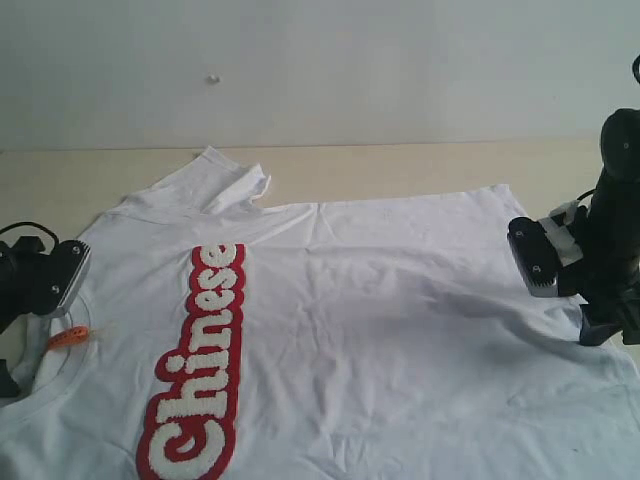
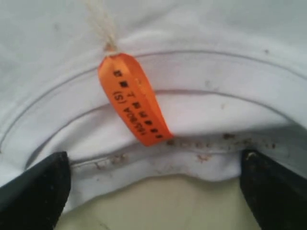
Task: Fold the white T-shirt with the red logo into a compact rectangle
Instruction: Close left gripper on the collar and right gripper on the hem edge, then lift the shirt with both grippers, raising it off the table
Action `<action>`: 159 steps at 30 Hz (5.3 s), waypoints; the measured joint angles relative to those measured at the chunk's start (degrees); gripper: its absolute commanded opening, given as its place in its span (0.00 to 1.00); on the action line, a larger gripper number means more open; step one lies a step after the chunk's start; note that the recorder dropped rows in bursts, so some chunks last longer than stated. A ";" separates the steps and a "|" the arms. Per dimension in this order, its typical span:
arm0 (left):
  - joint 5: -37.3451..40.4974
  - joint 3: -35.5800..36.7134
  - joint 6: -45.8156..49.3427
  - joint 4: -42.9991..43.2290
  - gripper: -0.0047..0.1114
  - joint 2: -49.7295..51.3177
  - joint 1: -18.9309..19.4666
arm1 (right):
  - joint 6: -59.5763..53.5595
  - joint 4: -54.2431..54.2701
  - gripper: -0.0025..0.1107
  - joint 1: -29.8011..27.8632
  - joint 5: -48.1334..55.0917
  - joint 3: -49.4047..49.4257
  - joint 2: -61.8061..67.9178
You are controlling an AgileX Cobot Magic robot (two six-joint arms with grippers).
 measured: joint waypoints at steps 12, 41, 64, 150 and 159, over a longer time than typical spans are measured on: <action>1.51 -0.98 0.04 0.11 0.84 0.93 0.00 | -0.10 0.82 0.60 0.00 0.00 0.00 0.00; -1.05 -0.60 -8.78 2.75 0.04 1.27 -0.84 | -0.10 7.65 0.60 -0.10 -0.10 0.00 0.00; -1.05 -0.60 -9.15 2.85 0.04 1.27 -0.84 | 0.03 3.29 0.02 0.01 1.01 0.00 0.10; 11.47 -9.64 -36.16 20.78 0.04 -50.22 0.52 | 17.66 10.82 0.02 0.01 4.51 -8.56 -44.53; 12.35 -9.64 -34.61 18.59 0.04 -51.10 0.52 | 19.80 10.50 0.02 0.01 3.97 -8.56 -45.06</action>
